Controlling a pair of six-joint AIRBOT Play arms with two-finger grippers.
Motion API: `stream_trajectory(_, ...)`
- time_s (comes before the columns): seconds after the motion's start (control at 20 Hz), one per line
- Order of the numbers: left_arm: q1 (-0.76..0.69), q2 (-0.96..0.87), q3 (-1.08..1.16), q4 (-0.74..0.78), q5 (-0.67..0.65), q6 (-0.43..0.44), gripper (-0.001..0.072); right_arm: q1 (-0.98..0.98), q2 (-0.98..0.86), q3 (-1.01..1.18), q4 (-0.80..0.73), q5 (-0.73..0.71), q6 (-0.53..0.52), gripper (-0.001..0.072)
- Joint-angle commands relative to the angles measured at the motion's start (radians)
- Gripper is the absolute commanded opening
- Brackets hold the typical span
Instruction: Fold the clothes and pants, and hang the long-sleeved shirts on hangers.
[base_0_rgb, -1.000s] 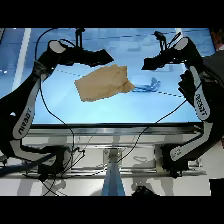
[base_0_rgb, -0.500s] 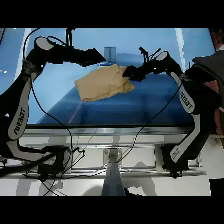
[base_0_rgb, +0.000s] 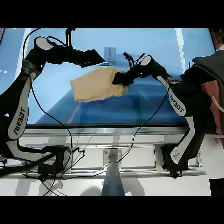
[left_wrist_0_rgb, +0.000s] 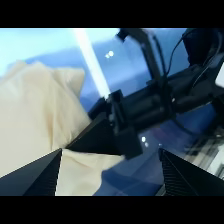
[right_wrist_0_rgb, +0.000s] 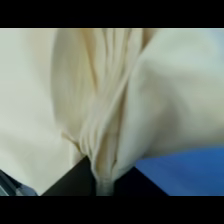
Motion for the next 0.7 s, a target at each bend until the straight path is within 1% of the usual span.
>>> stream_trajectory(0.0,0.007,0.0,0.001,0.002,0.001,0.028,0.0693,0.054,0.006,0.004,-0.044,-0.012,-0.041,0.0018)
stream_trajectory(0.1,0.028,0.008,0.003,0.006,0.001,0.106,0.0693,0.049,0.023,0.038,-0.081,0.013,-0.045,0.0017)
stream_trajectory(0.15,0.046,0.02,0.006,0.029,0.008,0.121,0.0693,0.034,0.043,0.061,-0.096,0.027,-0.043,0.0017)
stream_trajectory(0.25,0.087,0.058,0.021,0.138,0.018,0.121,0.069,-0.018,0.116,0.106,-0.122,0.029,-0.033,0.0017)
stream_trajectory(0.35,0.129,0.117,0.026,0.276,0.015,0.12,0.069,-0.096,0.224,0.142,-0.149,0.027,0.007,0.0017)
stream_trajectory(0.4,0.148,0.148,0.025,0.322,0.008,0.12,0.069,-0.144,0.291,0.151,-0.164,0.03,0.037,0.0017)
stream_trajectory(0.45,0.167,0.18,0.025,0.351,0.006,0.121,0.069,-0.198,0.366,0.154,-0.179,0.034,0.071,0.0017)
stream_trajectory(0.55,0.202,0.23,0.025,0.356,0.008,0.121,0.069,-0.307,0.513,0.154,-0.219,0.076,0.12,0.0017)
stream_trajectory(0.65,0.22,0.257,0.025,0.354,0.008,0.12,0.0691,-0.42,0.655,0.154,-0.302,0.142,0.151,0.0018)
